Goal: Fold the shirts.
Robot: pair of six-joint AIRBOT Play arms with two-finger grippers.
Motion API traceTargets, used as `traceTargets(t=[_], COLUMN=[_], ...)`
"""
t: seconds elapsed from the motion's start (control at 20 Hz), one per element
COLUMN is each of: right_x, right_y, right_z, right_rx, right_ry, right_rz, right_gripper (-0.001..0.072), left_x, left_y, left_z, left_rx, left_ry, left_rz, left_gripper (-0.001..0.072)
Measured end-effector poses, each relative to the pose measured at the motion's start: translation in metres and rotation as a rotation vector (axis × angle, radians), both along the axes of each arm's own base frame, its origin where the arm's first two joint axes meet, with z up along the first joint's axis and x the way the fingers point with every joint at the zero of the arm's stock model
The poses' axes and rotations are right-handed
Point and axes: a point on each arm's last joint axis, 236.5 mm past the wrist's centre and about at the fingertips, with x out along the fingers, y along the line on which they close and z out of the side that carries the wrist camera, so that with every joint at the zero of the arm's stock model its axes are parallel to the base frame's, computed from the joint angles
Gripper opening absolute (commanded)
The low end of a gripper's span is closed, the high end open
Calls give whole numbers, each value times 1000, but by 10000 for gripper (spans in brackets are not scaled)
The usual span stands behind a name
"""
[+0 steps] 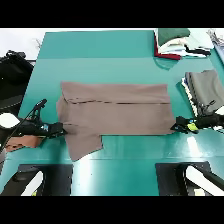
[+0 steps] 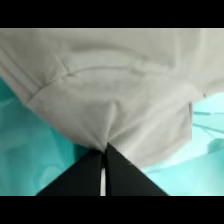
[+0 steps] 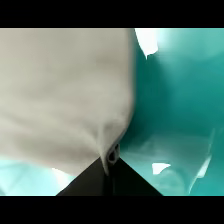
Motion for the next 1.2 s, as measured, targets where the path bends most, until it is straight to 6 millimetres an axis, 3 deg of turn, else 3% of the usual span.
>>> traceTargets(t=[0.2, 0.35, 0.55, 0.75, 0.95, 1.0, 1.05, 1.1, 1.15, 1.2], right_x=[-25, -30, -9, 39, 91, 103, 115, 125, 134, 143], right_y=[-12, -20, -24, -22, -10, -6, -3, -1, -1, 2], right_z=[33, 50, 65, 76, 70, 69, 66, 64, 64, 65], right_rx=[-132, -205, -215, -204, -189, -184, -180, -180, -179, -165], right_ry=[-28, -79, -139, -183, -179, -179, -175, -174, -178, -183], right_rz=[95, 87, 63, 88, 134, 141, 144, 148, 148, 145], right_gripper=[17, 17, 17, 18, 20, 51, 231, 340, 347, 352], left_x=[-37, -36, 9, 73, 136, 150, 160, 168, 177, 184], left_y=[1, 3, 11, 18, 24, 26, 27, 28, 30, 32], left_z=[23, 40, 57, 56, 44, 41, 38, 37, 36, 37], left_rx=[27, 42, 63, 75, 72, 70, 69, 71, 75, 78], left_ry=[6, -39, -129, -165, -185, -190, -193, -200, -214, -225], left_rz=[-46, -44, -10, -3, 17, 24, 31, 35, 44, 51], left_gripper=[21, 21, 22, 23, 25, 27, 47, 341, 594, 619])
